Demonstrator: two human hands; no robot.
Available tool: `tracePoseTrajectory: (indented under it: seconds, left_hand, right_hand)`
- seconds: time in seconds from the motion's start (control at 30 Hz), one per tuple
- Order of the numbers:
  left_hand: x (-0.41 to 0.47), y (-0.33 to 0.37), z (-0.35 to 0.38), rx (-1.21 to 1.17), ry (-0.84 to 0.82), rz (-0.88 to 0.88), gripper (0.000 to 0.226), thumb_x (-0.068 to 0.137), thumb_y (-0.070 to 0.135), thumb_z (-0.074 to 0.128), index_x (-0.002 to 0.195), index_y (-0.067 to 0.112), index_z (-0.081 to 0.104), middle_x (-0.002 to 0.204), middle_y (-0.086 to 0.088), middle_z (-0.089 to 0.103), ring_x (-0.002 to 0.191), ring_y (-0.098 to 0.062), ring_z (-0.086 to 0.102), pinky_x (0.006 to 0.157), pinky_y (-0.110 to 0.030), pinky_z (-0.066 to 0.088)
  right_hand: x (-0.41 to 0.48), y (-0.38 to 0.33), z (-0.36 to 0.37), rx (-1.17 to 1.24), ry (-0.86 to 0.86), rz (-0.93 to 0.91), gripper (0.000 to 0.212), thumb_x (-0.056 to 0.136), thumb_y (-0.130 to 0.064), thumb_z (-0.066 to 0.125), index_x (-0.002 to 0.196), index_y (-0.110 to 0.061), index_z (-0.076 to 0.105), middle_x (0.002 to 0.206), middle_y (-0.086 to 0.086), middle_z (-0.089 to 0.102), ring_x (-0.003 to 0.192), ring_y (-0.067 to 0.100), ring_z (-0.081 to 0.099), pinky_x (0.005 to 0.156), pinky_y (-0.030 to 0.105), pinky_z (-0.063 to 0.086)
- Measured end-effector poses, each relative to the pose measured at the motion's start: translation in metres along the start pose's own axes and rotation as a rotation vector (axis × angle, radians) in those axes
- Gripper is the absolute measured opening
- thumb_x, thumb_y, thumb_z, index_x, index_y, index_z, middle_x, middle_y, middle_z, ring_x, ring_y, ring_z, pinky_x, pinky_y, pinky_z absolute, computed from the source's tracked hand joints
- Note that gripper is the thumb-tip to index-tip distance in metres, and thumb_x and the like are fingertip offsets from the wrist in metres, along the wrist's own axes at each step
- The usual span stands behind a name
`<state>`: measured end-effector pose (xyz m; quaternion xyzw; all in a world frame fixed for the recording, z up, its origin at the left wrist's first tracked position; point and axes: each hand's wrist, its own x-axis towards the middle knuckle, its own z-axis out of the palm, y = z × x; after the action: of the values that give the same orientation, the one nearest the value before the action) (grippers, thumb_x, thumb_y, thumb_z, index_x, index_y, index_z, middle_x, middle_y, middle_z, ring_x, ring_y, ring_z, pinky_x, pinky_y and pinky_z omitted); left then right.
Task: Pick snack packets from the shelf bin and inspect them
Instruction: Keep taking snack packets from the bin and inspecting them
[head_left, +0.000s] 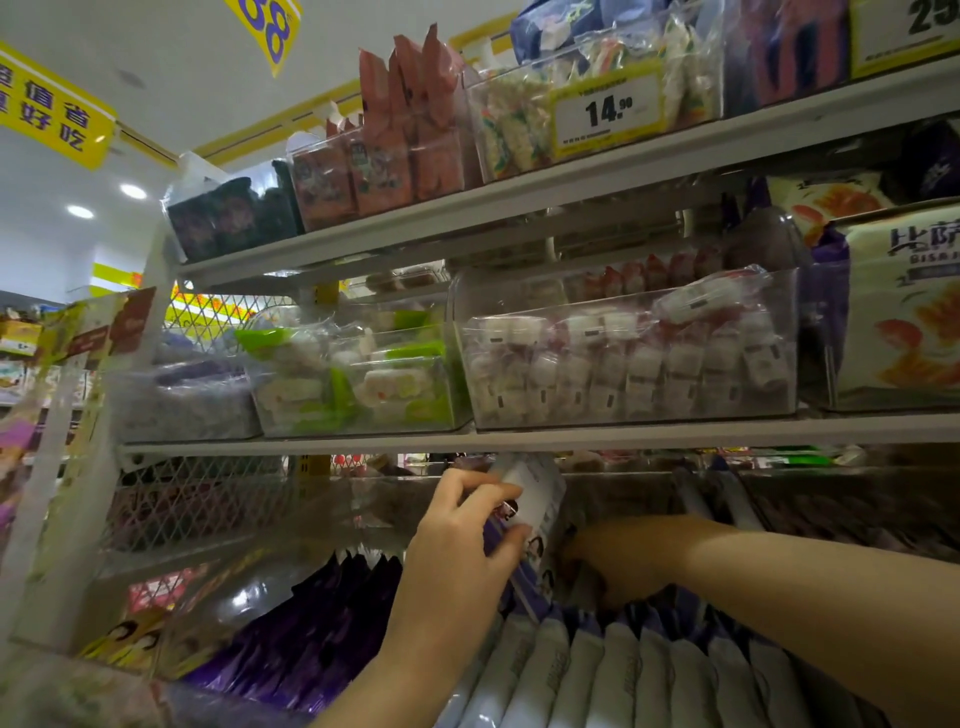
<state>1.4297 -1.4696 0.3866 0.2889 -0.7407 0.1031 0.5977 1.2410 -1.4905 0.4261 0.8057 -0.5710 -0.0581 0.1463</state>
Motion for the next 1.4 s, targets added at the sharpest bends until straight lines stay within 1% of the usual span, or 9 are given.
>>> tracePoseTrajectory:
  seconds: [0.17, 0.57, 0.73, 0.9, 1.03, 1.13, 1.2, 1.3, 1.4]
  left_hand:
    - [-0.003, 0.004, -0.004, -0.042, 0.026, -0.008, 0.027, 0.082, 0.017, 0.076, 0.108, 0.023, 0.069, 0.104, 0.025, 0.048, 0.104, 0.013, 0.048, 0.082, 0.003, 0.034]
    - [-0.014, 0.004, -0.004, -0.035, 0.064, 0.030, 0.029, 0.079, 0.011, 0.078, 0.106, 0.019, 0.071, 0.105, 0.021, 0.051, 0.105, 0.005, 0.052, 0.081, 0.002, 0.038]
    - [-0.015, 0.006, -0.002, -0.026, 0.068, 0.051, 0.030, 0.078, 0.010, 0.078, 0.106, 0.018, 0.071, 0.105, 0.021, 0.050, 0.104, 0.010, 0.051, 0.082, 0.001, 0.038]
    - [-0.018, 0.014, -0.004, -0.024, 0.074, 0.054, 0.029, 0.079, 0.008, 0.078, 0.104, 0.020, 0.070, 0.105, 0.021, 0.050, 0.098, 0.006, 0.054, 0.081, 0.000, 0.039]
    - [-0.025, 0.026, -0.011, 0.007, 0.038, 0.104, 0.025, 0.080, 0.007, 0.077, 0.101, 0.018, 0.069, 0.103, 0.015, 0.050, 0.094, 0.005, 0.055, 0.080, 0.001, 0.039]
    - [-0.033, 0.038, -0.019, 0.043, -0.004, 0.165, 0.022, 0.081, 0.007, 0.076, 0.100, 0.015, 0.070, 0.108, 0.008, 0.054, 0.085, 0.000, 0.058, 0.078, -0.005, 0.044]
    - [-0.039, 0.047, -0.023, 0.087, -0.049, 0.213, 0.022, 0.081, 0.005, 0.076, 0.101, 0.010, 0.071, 0.109, 0.002, 0.057, 0.086, -0.007, 0.061, 0.076, -0.017, 0.053]
    - [-0.049, 0.058, -0.027, 0.169, -0.120, 0.381, 0.024, 0.081, 0.002, 0.075, 0.104, 0.006, 0.069, 0.109, -0.008, 0.061, 0.087, -0.020, 0.065, 0.066, -0.034, 0.059]
    - [-0.059, 0.061, -0.032, 0.297, -0.232, 0.595, 0.044, 0.081, 0.003, 0.075, 0.119, 0.013, 0.054, 0.117, -0.011, 0.060, 0.093, -0.025, 0.066, 0.061, -0.034, 0.059]
  right_hand:
    - [-0.005, -0.001, -0.003, -0.112, 0.025, -0.034, 0.041, 0.095, -0.025, 0.055, 0.135, -0.018, 0.050, 0.134, 0.009, 0.055, 0.119, 0.029, 0.054, 0.099, 0.035, 0.042]
    - [-0.030, 0.013, -0.027, -0.473, 0.350, -0.112, 0.043, 0.096, -0.011, 0.044, 0.137, -0.023, 0.045, 0.140, 0.005, 0.048, 0.124, 0.026, 0.050, 0.099, 0.037, 0.046]
    - [-0.048, 0.011, -0.025, -0.410, 0.479, 0.067, 0.040, 0.095, -0.008, 0.045, 0.133, -0.019, 0.048, 0.141, 0.006, 0.041, 0.114, 0.028, 0.055, 0.082, 0.033, 0.048]
    - [-0.074, 0.009, -0.016, -0.206, 0.491, 0.191, 0.055, 0.088, -0.001, 0.050, 0.138, -0.020, 0.038, 0.143, 0.003, 0.040, 0.114, 0.026, 0.055, 0.080, 0.035, 0.049]
    - [-0.106, 0.013, -0.010, -0.109, 0.676, 0.102, 0.050, 0.086, -0.006, 0.057, 0.131, -0.026, 0.044, 0.128, -0.002, 0.054, 0.097, 0.020, 0.065, 0.080, 0.036, 0.054]
    - [-0.131, 0.013, -0.012, 0.015, 0.787, 0.034, 0.045, 0.087, -0.012, 0.061, 0.130, -0.021, 0.051, 0.127, 0.000, 0.059, 0.106, 0.022, 0.063, 0.087, 0.040, 0.054]
    - [-0.148, 0.012, -0.013, 0.078, 0.851, 0.004, 0.044, 0.086, -0.011, 0.065, 0.129, -0.018, 0.055, 0.125, 0.000, 0.060, 0.108, 0.021, 0.062, 0.090, 0.040, 0.053]
    - [-0.172, 0.009, -0.014, 0.166, 0.920, -0.032, 0.039, 0.086, -0.007, 0.067, 0.124, -0.014, 0.059, 0.120, 0.002, 0.064, 0.105, 0.023, 0.062, 0.088, 0.042, 0.053]
    - [-0.191, 0.006, -0.017, 0.215, 0.979, -0.029, 0.036, 0.088, -0.008, 0.063, 0.123, -0.015, 0.059, 0.117, 0.000, 0.064, 0.104, 0.019, 0.061, 0.088, 0.038, 0.053]
